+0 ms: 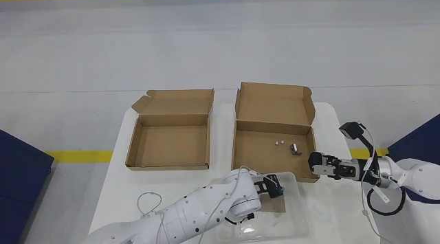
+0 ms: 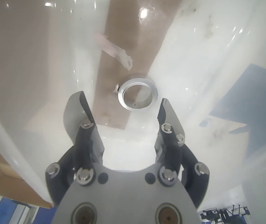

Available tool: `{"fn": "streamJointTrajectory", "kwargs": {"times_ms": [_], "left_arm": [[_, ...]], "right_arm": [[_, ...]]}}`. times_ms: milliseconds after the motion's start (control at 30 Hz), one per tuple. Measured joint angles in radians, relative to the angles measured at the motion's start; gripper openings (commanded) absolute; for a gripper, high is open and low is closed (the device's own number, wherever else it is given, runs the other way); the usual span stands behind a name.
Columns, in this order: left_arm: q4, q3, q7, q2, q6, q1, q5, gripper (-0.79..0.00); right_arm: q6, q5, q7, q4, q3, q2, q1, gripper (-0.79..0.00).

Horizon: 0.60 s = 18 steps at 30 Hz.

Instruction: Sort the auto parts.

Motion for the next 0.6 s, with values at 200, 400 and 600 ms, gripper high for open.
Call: {"fn": "streamJointTrajectory", "kwargs": {"times_ms": [200,400,600], "left_arm": [[-0.003,-0.013,-0.009,-0.004,-0.005,0.005,0.012,-0.443],[0.018,-0.018,-0.012,-0.013,-0.006,0.01,0.024,-0.453],[0.042,-0.019,-0.013,-0.027,-0.009,0.01,0.032,-0.449]], "right_arm": [[0.0,0.0,0.0,0.0,0.0,0.0,0.0,0.0],[0.0,0.0,0.0,0.0,0.0,0.0,0.0,0.0],[0.0,0.0,0.0,0.0,0.0,0.0,0.0,0.0]]}}
